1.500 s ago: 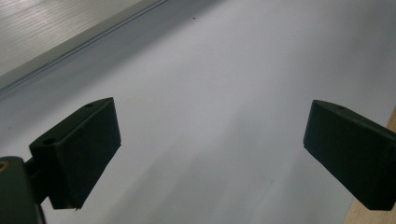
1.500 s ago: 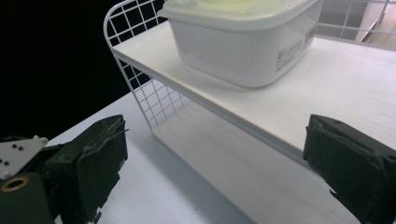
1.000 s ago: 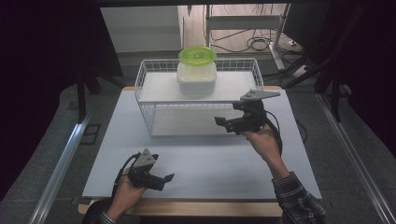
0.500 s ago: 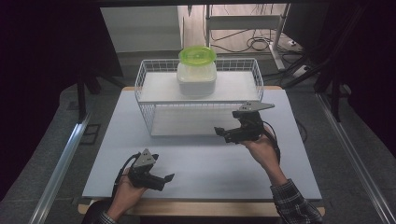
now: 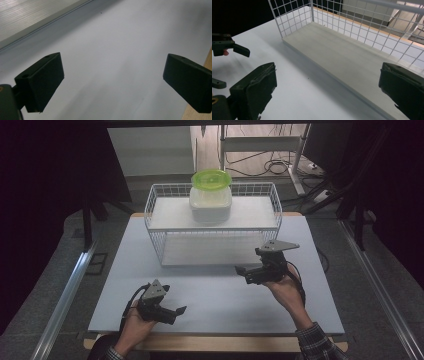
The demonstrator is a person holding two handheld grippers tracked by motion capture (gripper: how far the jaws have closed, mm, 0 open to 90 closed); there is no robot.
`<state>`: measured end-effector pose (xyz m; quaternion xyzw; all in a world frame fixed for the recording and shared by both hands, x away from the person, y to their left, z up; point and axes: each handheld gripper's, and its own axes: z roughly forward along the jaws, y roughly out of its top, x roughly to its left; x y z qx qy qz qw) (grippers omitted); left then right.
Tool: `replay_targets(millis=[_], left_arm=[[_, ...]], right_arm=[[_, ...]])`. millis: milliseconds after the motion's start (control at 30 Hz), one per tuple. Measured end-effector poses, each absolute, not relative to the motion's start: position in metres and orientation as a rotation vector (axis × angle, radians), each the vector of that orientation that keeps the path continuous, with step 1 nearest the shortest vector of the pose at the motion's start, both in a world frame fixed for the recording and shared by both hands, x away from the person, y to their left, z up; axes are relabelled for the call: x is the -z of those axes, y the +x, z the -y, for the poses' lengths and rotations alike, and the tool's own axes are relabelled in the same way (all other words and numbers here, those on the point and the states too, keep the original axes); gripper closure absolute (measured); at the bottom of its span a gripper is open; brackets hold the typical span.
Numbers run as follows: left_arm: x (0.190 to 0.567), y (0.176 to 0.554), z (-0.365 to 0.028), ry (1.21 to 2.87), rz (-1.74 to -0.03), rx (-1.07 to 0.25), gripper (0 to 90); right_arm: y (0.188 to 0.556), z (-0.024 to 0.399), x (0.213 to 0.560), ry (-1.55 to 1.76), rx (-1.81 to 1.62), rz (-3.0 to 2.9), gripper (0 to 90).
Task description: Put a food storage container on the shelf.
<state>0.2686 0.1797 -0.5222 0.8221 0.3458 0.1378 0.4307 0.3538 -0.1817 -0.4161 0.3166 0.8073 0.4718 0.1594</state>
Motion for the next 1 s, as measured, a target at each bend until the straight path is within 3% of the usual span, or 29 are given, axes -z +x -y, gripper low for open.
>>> replay_targets(millis=[1000], left_arm=[[0.523, 0.269, -0.18, 2.05, -0.864, -0.34, 3.0]], right_arm=[[0.328, 0.226, 0.462, 1.003, -1.258, -2.295, 1.7]])
